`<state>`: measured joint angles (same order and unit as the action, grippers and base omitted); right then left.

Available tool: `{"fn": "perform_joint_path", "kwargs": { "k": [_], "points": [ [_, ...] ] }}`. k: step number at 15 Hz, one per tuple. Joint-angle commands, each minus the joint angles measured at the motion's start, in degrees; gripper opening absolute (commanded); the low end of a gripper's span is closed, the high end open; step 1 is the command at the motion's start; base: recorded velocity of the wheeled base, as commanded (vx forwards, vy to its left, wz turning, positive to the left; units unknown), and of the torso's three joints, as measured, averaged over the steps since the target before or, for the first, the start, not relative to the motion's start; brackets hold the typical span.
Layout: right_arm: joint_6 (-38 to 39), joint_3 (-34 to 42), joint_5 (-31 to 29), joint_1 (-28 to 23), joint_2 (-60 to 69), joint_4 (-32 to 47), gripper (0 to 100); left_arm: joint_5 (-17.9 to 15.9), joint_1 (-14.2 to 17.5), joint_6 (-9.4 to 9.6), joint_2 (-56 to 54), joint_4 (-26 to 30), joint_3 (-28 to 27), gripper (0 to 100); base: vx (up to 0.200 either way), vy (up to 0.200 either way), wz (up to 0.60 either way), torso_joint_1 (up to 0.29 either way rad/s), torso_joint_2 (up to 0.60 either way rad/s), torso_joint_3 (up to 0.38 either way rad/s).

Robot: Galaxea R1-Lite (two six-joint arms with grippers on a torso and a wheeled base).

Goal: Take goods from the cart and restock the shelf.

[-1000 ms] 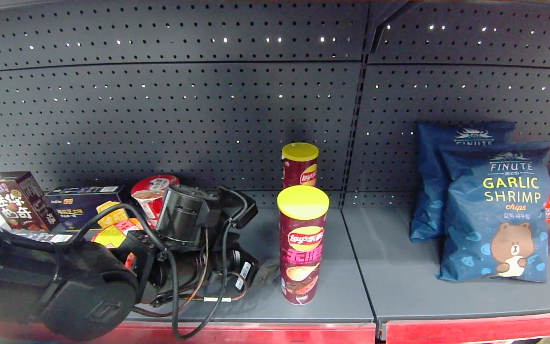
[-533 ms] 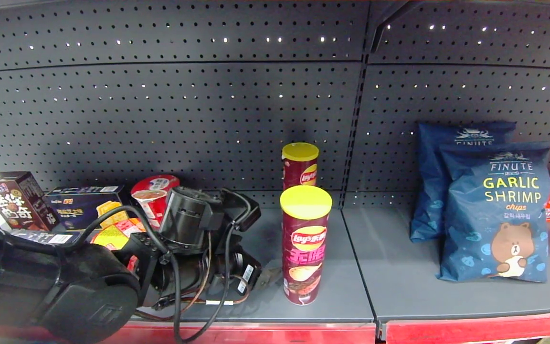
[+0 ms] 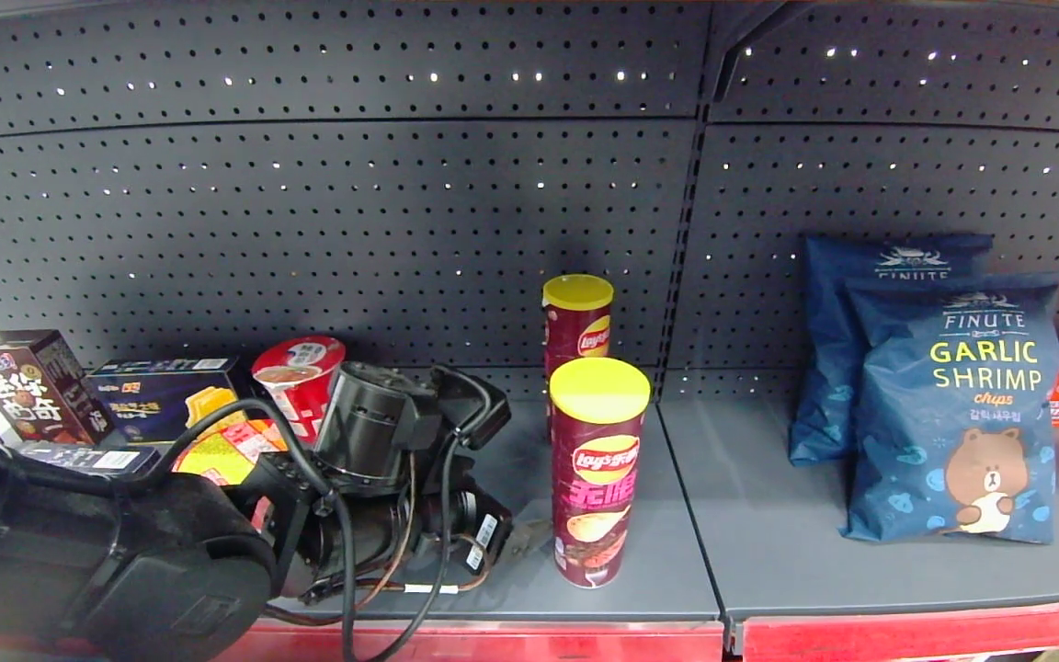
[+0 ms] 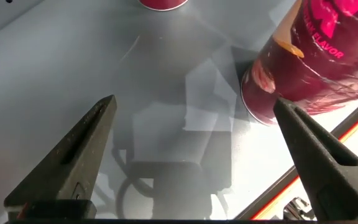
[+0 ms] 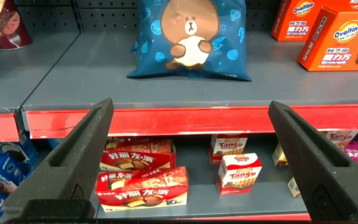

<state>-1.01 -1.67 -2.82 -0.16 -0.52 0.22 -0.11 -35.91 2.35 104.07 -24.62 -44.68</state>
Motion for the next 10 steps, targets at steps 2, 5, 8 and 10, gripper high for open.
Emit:
{"fn": "perform_joint_path", "kwargs": {
  "k": [2,5,8,10],
  "points": [
    [0.0,0.0,0.0,0.0,-0.1,0.0,100,0.3,0.1,0.02,-0.4,-0.1,-0.4,100,0.0,0.0,0.0,0.0,0.0,0.0],
    [0.0,0.0,0.0,0.1,-0.1,0.1,100,1.3,0.8,0.11,-5.9,0.6,-1.4,100,0.0,0.0,0.0,0.0,0.0,0.0],
    [0.0,0.0,0.0,0.0,-0.1,0.1,100,2.1,3.5,0.11,-13.7,0.6,-0.4,100,0.0,0.0,0.0,0.0,0.0,0.0],
    [0.0,0.0,0.0,0.1,-0.1,0.1,100,2.3,7.3,0.02,-19.1,0.6,1.0,100,0.0,0.0,0.0,0.0,0.0,0.0]
  ]
}}
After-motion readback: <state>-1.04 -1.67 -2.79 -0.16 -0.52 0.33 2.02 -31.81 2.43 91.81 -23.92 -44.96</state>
